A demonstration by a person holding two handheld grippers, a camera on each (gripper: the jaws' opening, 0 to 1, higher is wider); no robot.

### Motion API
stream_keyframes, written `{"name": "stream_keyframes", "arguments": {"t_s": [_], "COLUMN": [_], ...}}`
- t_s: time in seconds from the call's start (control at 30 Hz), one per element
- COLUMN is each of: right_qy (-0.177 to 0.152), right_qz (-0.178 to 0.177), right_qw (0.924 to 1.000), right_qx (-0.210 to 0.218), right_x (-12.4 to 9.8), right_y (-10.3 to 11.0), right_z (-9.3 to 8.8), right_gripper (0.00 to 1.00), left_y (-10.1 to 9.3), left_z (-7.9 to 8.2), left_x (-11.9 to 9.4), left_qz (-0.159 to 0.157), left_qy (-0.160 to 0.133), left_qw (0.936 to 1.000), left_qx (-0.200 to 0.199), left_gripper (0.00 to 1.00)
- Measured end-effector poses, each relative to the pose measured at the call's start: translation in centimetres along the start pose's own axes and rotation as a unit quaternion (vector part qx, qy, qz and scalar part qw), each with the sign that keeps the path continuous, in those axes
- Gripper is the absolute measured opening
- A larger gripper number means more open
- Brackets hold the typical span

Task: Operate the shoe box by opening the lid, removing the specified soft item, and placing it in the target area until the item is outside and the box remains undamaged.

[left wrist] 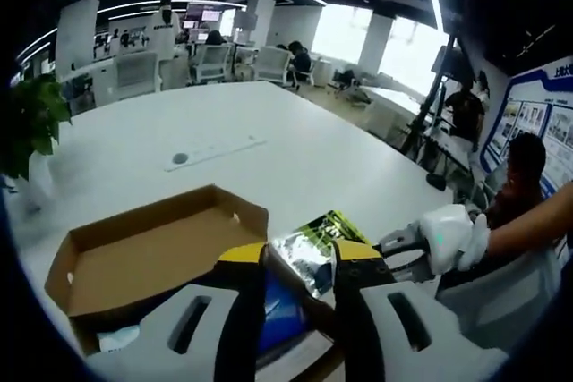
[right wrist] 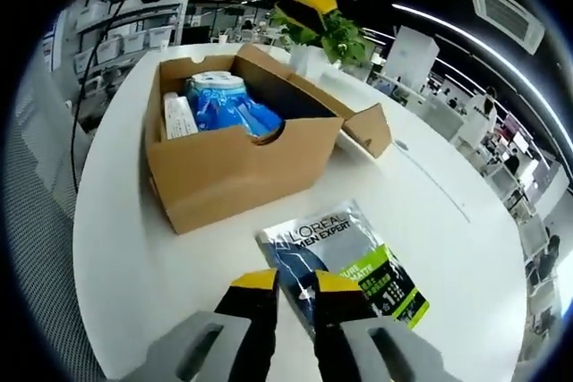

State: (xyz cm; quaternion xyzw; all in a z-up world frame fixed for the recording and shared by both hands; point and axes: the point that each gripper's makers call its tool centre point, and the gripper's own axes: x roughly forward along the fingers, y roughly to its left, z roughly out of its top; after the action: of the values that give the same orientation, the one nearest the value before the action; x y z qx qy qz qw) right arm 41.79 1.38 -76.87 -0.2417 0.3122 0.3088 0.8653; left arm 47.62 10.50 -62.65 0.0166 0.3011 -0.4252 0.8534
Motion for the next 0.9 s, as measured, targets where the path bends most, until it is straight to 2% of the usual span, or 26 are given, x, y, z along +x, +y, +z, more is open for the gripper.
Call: {"name": "stream_keyframes", "arguments": {"t_s": [0.07,0.17,0.3,0.37,0.63,0.9], "right_qy": [0.001,0.003,-0.007,-0.011,-0.006,-0.008], "right_qz": [-0.006,-0.021,-0.032,-0.039,-0.052,-0.049], "right_qw": [0.9999,0.9988,0.9950,0.9943,0.9914,0.9838], "right_qx": [0.014,0.044,0.094,0.099,0.120,0.172], "right_x": [-0.2,-0.6,-1.1,-1.3,-1.9,-1.5], "right_y": [-0.6,-1.6,-3.0,-3.5,-4.7,-4.9], "right_z": [-0.3,-1.1,-2.2,-2.6,-4.3,-5.7], "right_gripper": [0.27,0.35,0.44,0.48,0.55,0.63], "left_y": [0.2,0.6,1.0,1.3,2.9,4.1], "left_z": [-0.3,-0.5,-0.5,-0.5,-0.5,-0.8], "left_x": [-0.3,-0.9,-1.7,-2.1,-3.9,-6.1], "left_qz": [0.003,0.007,0.008,0.010,0.031,0.043], "left_qy": [0.002,0.002,-0.002,-0.003,-0.002,-0.004], "left_qw": [1.0000,0.9999,0.9999,0.9998,0.9992,0.9987], "left_qx": [0.006,0.013,0.014,0.017,0.027,0.026], "left_gripper": [0.33,0.34,0.39,0.40,0.45,0.48]}}
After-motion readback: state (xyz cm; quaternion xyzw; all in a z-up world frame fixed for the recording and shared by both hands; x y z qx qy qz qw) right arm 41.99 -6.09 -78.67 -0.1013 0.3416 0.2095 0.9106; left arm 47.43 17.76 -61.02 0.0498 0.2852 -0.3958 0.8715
